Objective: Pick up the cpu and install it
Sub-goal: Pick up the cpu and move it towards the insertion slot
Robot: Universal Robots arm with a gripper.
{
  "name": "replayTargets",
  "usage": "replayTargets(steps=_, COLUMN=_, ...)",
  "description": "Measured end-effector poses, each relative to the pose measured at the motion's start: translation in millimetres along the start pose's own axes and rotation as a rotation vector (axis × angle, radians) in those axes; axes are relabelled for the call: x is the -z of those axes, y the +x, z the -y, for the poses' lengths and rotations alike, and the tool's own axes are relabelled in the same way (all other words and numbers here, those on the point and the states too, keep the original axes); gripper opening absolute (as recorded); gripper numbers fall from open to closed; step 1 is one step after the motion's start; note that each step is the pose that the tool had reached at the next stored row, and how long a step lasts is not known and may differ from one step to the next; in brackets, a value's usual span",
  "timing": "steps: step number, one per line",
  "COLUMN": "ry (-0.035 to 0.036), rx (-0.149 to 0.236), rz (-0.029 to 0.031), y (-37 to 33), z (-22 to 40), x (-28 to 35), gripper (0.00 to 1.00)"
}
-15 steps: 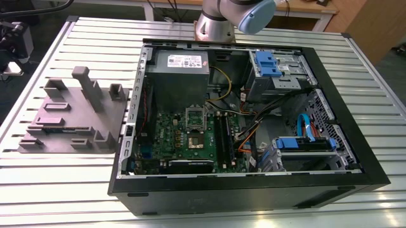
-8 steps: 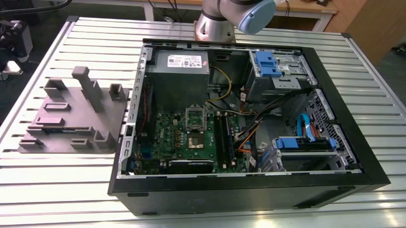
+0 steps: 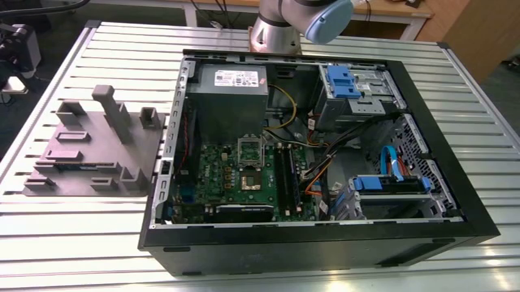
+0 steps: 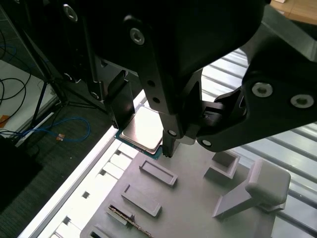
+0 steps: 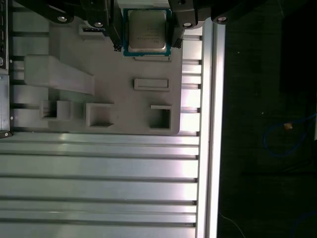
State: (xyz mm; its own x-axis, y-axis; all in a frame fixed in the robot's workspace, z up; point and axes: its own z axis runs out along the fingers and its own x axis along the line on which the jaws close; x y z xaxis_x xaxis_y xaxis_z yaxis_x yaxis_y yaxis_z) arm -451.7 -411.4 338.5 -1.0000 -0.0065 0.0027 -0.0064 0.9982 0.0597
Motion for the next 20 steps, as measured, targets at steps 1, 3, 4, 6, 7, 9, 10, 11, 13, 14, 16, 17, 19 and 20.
replayTargets(steps=1, ry=0.0000, rx=0.000, rz=0.0000, y=0.0, z=0.0, x=0.4, gripper=0.47)
replayTargets(steps=3, ry=0.0000, rx=0.000, rz=0.0002, y=0.0, z=-0.1, x=1.1, gripper=0.47)
replayTargets(steps=4, ry=0.0000, rx=0.000, rz=0.0002, y=0.0, z=-0.1, x=1.5, gripper=0.47)
replayTargets(steps=6, ry=0.0000, rx=0.000, rz=0.0001, y=0.0, z=-0.1, x=2.2, gripper=0.47)
replayTargets(steps=7, ry=0.0000, rx=0.000, rz=0.0001, y=0.0, z=-0.1, x=2.5, gripper=0.47)
replayTargets(steps=9, ry=0.0000, rx=0.000, rz=0.0001, y=0.0, z=-0.2, x=3.2, gripper=0.47)
replayTargets(steps=10, ry=0.0000, rx=0.000, rz=0.0001, y=0.0, z=-0.2, x=3.5, gripper=0.47)
replayTargets(steps=11, ry=0.0000, rx=0.000, rz=0.0001, y=0.0, z=-0.2, x=3.9, gripper=0.47)
replayTargets(steps=13, ry=0.0001, rx=0.000, rz=0.0000, y=0.0, z=-0.3, x=5.0, gripper=0.47)
replayTargets(steps=14, ry=0.0001, rx=0.000, rz=0.0000, y=0.0, z=-0.4, x=5.8, gripper=0.47)
replayTargets(steps=16, ry=0.0000, rx=0.000, rz=0.0000, y=0.0, z=-0.4, x=7.3, gripper=0.47)
replayTargets(steps=17, ry=0.0000, rx=0.000, rz=0.0000, y=0.0, z=-0.5, x=8.2, gripper=0.47)
replayTargets(steps=19, ry=0.0000, rx=0.000, rz=0.0001, y=0.0, z=-0.6, x=10.4, gripper=0.47)
replayTargets(steps=20, ry=0.0000, rx=0.000, rz=0.0001, y=0.0, z=-0.7, x=11.7, gripper=0.47)
